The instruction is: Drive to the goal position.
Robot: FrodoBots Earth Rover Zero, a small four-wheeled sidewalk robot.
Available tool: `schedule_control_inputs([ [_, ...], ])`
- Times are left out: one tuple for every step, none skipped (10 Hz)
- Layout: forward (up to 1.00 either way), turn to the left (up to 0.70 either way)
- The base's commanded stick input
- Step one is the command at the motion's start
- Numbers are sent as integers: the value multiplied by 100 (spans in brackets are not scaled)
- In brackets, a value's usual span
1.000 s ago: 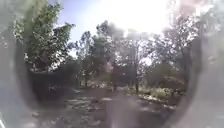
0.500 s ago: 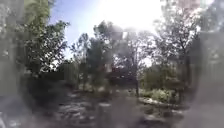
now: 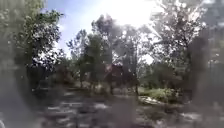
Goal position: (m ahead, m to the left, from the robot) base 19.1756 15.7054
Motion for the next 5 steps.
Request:
schedule_control_inputs([
  [70, 35],
  [70, 35],
  [70, 35],
  [70, 35],
  [70, 35],
])
